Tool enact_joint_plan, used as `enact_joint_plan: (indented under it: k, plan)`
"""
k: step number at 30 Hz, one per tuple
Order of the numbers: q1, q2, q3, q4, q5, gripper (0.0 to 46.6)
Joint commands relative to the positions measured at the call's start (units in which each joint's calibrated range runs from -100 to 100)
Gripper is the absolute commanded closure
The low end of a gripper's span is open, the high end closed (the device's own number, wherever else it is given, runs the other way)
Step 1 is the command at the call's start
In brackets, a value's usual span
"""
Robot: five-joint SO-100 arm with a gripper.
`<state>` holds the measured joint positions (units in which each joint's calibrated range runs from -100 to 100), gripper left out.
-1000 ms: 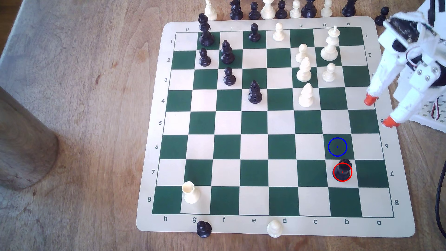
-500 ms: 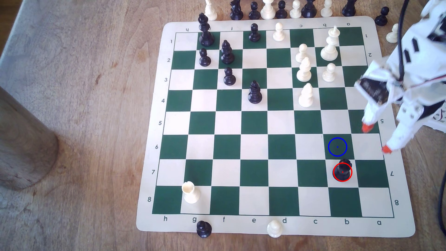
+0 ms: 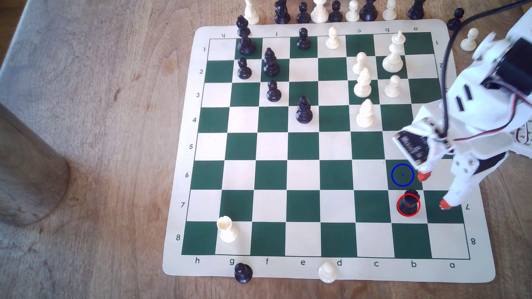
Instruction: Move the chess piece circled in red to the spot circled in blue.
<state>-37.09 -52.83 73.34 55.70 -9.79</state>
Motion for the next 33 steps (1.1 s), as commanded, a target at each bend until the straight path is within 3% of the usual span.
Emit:
enact_joint_plan:
  k: [1,20,22,25,33]
  plan:
    - [0.53,1.98,-1.26,-3.61,0.15,29.8]
    - [2.09,8.01,-2.08,-14.09,-1.03,33.5]
    - [2.09,8.09,-2.26,-14.09,-1.03,36.5]
    - [2.01,7.75,-2.08,-14.09,-1.17,46.4]
    - [1.47,3.51,-2.44,-13.35,-2.69,46.4]
